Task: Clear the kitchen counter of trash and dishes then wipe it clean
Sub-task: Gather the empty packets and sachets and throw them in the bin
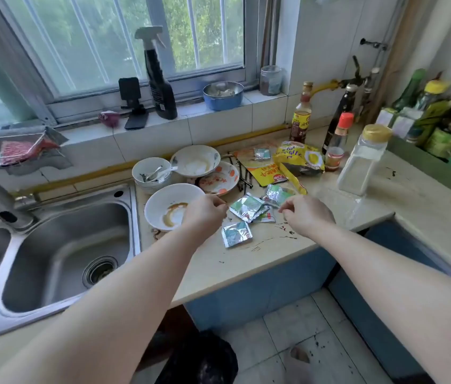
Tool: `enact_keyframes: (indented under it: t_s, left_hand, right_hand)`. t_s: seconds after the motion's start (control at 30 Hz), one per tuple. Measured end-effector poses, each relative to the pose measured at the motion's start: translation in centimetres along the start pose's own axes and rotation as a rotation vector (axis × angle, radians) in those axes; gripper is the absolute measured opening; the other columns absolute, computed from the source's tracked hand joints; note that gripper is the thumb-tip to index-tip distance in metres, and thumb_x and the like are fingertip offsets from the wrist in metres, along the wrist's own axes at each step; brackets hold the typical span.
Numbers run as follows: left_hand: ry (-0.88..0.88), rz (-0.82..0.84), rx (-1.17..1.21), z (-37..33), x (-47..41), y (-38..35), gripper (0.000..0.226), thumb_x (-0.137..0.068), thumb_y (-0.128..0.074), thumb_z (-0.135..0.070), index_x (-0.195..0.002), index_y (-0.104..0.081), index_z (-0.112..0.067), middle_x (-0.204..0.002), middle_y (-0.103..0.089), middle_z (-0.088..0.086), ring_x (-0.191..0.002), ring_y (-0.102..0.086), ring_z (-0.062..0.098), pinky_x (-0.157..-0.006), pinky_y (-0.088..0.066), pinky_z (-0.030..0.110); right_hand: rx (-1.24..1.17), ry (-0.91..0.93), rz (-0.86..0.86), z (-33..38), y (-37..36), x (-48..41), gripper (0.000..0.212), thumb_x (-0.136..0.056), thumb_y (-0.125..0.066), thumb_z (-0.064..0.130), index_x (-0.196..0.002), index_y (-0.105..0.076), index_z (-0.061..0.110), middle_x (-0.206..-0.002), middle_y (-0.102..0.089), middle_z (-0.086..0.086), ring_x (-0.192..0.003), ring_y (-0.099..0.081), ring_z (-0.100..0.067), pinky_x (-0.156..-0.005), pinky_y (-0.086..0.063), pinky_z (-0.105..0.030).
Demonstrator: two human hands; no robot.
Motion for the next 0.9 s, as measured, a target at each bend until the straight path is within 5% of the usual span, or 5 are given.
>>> enact_keyframes:
  t_s: [0.1, 0.23, 0.9]
  left_hand:
    - [0.049, -0.01, 0.046, -1.4, -3.4, -1.5, 0.02, -0.096, -0.054, -0.028, -0.1, -0.071, -0.018, -0.096, -0.072, -0.003, -0.087, -0.067, 0.021, -0.085, -0.056, 0.038]
    - [0.061, -0.032, -0.005, -4.4, -7.2, -3.5, 0.023, -0.096, -0.054, -0.027, -0.096, -0.073, -0.015, -0.083, -0.07, 0.003, -0.08, -0.063, 0.022, -0.075, -0.053, 0.034]
    - [0.191, -0.005, 0.017, -10.8, -15.4, -11.4, 0.023, -0.097, -0.052, -0.024, -0.104, -0.07, -0.01, -0.097, -0.072, 0.006, -0.09, -0.068, 0.023, -0.083, -0.057, 0.038]
  right_hand:
    - [0.033, -0.025, 0.008, -2.3, 1.0, -3.4, 0.024, -0.094, -0.048, 0.025, -0.103, -0.068, 0.033, -0.111, -0.068, 0.005, -0.095, -0.061, -0.02, -0.072, -0.048, -0.028]
    - [0.015, -0.032, 0.016, -5.2, 2.5, -8.0, 0.023, -0.094, -0.049, 0.025, -0.102, -0.068, 0.033, -0.115, -0.067, 0.005, -0.1, -0.06, -0.021, -0.071, -0.044, -0.027]
    - [-0.104, 0.05, 0.154, -10.3, 2.3, -18.8, 0.025, -0.09, -0.049, 0.02, -0.093, -0.07, 0.033, -0.114, -0.067, 0.007, -0.105, -0.06, -0.022, -0.075, -0.049, -0.03]
Point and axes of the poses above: each hand's wrist, its own x-axis away from the middle knuckle, its own y-axis out of the back of the hand, z = x × y, the point moved 9 cm from there along -x, towards the middle knuckle
